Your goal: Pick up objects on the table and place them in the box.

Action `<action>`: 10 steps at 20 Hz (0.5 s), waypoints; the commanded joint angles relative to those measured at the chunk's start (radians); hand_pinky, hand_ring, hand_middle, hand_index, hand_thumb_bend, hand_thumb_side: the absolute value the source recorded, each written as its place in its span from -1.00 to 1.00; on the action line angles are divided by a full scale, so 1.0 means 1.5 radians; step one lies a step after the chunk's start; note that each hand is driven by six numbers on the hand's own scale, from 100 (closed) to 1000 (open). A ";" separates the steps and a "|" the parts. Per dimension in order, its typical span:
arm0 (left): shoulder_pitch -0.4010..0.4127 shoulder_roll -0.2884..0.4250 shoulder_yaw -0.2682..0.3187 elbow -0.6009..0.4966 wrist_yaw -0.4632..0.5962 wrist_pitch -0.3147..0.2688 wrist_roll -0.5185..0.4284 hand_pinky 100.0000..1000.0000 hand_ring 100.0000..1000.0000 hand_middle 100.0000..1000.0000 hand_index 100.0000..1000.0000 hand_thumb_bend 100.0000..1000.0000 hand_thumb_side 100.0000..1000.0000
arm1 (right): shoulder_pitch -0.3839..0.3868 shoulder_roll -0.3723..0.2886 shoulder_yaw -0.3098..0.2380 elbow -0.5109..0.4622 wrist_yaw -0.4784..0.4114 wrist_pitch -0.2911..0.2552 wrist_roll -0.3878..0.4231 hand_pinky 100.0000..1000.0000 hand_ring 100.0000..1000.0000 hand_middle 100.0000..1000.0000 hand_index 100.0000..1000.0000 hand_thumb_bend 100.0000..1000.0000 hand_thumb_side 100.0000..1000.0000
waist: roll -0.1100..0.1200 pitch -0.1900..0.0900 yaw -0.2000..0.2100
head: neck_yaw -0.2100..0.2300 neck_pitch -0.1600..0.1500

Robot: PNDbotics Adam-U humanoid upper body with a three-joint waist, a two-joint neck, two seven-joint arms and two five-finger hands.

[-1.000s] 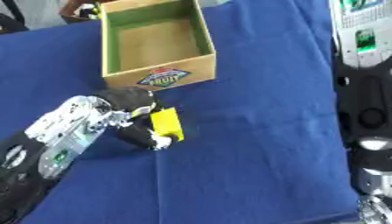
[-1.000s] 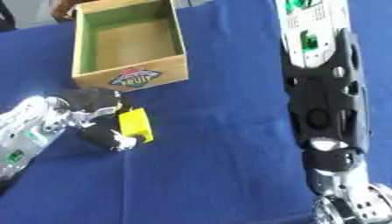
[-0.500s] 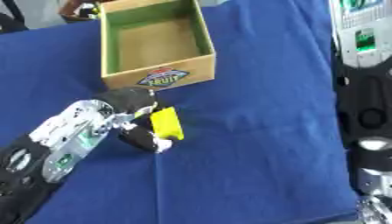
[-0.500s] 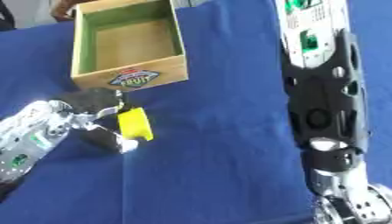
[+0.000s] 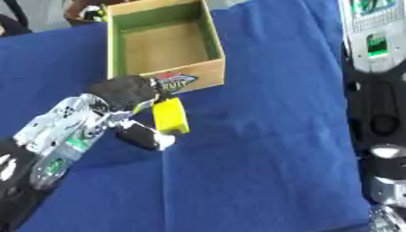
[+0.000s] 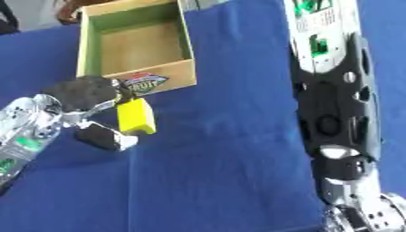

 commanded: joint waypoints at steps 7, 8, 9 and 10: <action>-0.024 0.043 0.087 -0.137 0.066 0.045 -0.030 -0.83 -0.15 -0.12 0.40 -1.00 0.32 | -0.009 -0.002 -0.004 -0.009 0.001 0.001 -0.004 0.51 0.61 0.22 0.42 -0.60 0.29 | -0.006 -0.021 0.002 | -0.007 -0.010; -0.027 0.047 0.101 -0.153 0.071 0.053 -0.023 -0.83 -0.15 -0.12 0.40 -1.00 0.32 | -0.010 -0.002 -0.003 -0.010 0.001 0.001 -0.005 0.51 0.61 0.22 0.42 -0.60 0.29 | -0.006 -0.022 0.002 | -0.008 -0.010; -0.029 0.051 0.109 -0.165 0.075 0.060 -0.019 -0.85 -0.17 -0.13 0.39 -1.00 0.29 | -0.010 -0.002 -0.003 -0.010 0.002 0.001 -0.005 0.51 0.61 0.22 0.43 -0.60 0.28 | -0.006 -0.022 0.002 | -0.009 -0.010; -0.038 0.057 0.122 -0.174 0.072 0.069 -0.012 -0.85 -0.17 -0.13 0.39 -1.00 0.29 | -0.010 -0.001 -0.002 -0.011 0.002 0.000 -0.005 0.51 0.61 0.22 0.43 -0.61 0.28 | -0.006 -0.024 0.002 | -0.008 -0.009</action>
